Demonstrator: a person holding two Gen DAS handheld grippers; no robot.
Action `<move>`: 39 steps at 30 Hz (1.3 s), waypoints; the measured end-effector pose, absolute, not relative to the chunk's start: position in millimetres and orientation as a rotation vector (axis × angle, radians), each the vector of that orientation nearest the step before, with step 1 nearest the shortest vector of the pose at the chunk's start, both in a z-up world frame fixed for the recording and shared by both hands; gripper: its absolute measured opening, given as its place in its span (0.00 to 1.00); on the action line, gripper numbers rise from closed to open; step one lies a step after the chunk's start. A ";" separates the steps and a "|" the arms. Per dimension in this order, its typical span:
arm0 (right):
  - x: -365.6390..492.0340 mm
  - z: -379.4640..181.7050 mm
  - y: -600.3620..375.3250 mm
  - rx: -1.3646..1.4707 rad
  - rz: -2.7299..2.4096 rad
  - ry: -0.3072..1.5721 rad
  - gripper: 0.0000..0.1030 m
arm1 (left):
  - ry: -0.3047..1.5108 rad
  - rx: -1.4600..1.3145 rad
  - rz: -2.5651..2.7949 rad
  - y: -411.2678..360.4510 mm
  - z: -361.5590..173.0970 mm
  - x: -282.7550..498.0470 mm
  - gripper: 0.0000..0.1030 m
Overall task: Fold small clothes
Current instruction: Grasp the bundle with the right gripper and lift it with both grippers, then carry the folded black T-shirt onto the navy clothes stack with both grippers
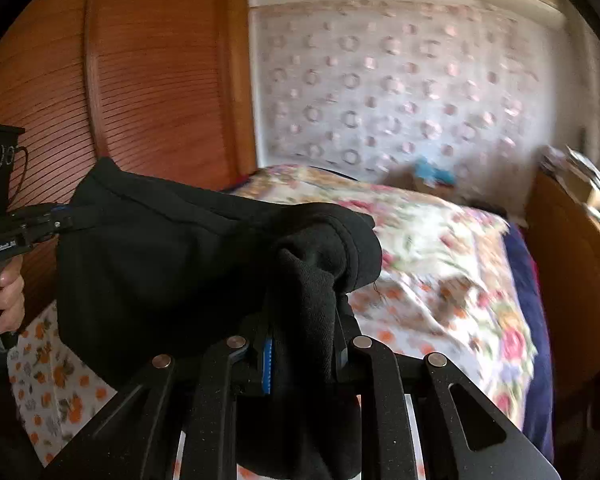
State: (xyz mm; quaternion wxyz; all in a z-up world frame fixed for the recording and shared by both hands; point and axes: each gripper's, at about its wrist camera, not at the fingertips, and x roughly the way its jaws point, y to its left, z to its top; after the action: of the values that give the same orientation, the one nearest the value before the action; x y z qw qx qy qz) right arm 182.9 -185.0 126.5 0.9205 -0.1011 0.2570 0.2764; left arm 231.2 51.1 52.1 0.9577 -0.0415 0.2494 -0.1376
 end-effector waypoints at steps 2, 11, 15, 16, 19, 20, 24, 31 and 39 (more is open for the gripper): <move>195.4 133.1 -156.6 -0.251 0.610 0.506 0.18 | 0.483 -0.086 -0.227 77.7 57.7 224.5 0.12; 252.3 157.1 2.3 -0.565 0.766 0.408 0.18 | 0.430 -0.168 -0.010 177.5 41.0 197.3 0.12; 268.1 154.6 68.1 -0.690 0.829 0.358 0.18 | 0.447 -0.278 0.033 211.2 16.5 185.4 0.12; 269.3 151.8 86.0 -0.724 0.842 0.346 0.18 | 0.443 -0.295 0.048 216.7 12.7 180.8 0.12; 280.2 139.3 112.5 -0.790 0.887 0.335 0.18 | 0.434 -0.309 0.091 224.8 4.9 173.6 0.12; 289.6 135.8 115.3 -0.800 0.898 0.337 0.18 | 0.436 -0.314 0.103 227.7 1.1 171.0 0.12; 318.3 121.8 141.3 -0.765 0.955 0.390 0.21 | 0.479 -0.318 0.154 235.8 -20.9 169.9 0.12; 377.0 117.5 126.9 -0.541 0.849 0.488 0.48 | 0.567 -0.359 0.181 256.6 -62.3 173.0 0.12; 416.2 84.0 93.7 -0.289 0.849 0.653 0.48 | 0.553 -0.359 0.176 258.1 -62.9 165.9 0.12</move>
State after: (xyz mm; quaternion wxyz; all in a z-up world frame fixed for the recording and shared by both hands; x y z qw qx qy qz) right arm 416.2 93.7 84.0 0.8500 -0.1372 0.3100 0.4032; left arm 165.9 258.1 -62.9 0.9424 -0.1761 0.2712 0.0861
